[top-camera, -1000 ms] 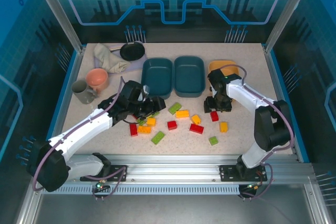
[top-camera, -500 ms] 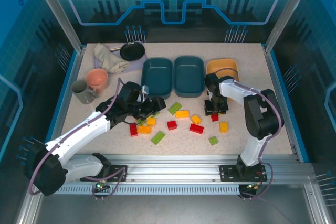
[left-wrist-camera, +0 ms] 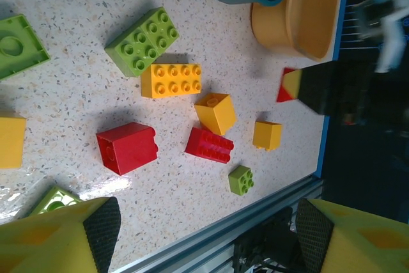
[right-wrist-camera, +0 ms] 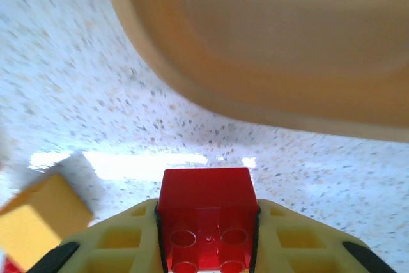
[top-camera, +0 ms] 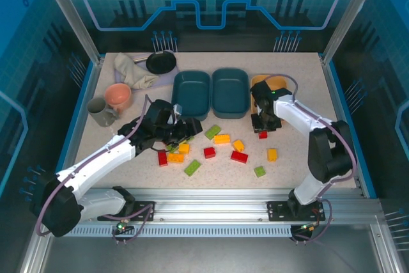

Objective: Sort the legos into containers by color

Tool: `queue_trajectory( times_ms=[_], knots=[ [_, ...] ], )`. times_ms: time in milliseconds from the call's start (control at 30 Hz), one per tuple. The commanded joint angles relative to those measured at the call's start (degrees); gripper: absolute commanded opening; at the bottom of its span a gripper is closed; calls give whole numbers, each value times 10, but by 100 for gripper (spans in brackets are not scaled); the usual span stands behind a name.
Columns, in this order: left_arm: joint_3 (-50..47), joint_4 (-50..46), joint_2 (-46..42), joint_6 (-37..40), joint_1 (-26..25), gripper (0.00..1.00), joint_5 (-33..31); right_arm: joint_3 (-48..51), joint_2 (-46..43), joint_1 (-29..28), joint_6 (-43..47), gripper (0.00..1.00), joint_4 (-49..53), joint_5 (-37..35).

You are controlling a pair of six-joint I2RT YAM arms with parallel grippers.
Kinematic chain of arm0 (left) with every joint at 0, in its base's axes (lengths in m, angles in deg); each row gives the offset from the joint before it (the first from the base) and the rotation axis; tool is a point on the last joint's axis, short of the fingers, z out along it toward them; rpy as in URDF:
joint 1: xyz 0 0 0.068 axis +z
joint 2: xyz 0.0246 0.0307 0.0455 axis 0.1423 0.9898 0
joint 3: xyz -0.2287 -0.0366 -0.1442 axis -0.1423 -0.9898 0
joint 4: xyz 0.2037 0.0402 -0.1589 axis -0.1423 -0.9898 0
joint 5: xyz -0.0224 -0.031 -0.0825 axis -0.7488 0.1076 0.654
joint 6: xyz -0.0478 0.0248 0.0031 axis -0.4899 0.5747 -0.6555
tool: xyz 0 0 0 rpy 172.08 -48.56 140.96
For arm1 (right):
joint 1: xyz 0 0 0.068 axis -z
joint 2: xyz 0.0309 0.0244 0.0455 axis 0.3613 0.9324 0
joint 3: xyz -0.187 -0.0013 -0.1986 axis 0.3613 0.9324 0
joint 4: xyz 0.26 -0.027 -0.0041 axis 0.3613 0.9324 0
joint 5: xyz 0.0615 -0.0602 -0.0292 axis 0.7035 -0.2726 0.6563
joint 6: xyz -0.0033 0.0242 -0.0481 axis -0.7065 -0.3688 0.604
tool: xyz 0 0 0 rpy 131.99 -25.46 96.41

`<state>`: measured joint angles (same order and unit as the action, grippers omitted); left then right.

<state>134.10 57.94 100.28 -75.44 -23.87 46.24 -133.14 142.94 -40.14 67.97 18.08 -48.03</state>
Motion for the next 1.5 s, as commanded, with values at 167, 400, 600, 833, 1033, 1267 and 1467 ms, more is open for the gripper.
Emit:
queue_trajectory(
  times_ms=[167,400,600,833,1033,1267,1467],
  knots=[
    [103,-16,53,28,-4,76,-9,-144,82,99,-3,24,0,25],
    [156,-12,95,34,-2,76,-9,-312,268,138,19,24,32,45],
    [162,-32,101,37,0,76,-20,-425,366,142,28,35,79,50],
    [157,-61,83,36,10,76,-36,-420,297,135,23,61,76,44],
    [152,-163,51,21,36,76,-77,-322,123,99,14,62,36,55],
    [83,-267,-13,-13,101,75,-108,-90,-98,-38,2,62,-111,125],
    [30,-293,-1,15,187,73,-95,73,-183,-187,-32,64,-216,123]
  ],
)
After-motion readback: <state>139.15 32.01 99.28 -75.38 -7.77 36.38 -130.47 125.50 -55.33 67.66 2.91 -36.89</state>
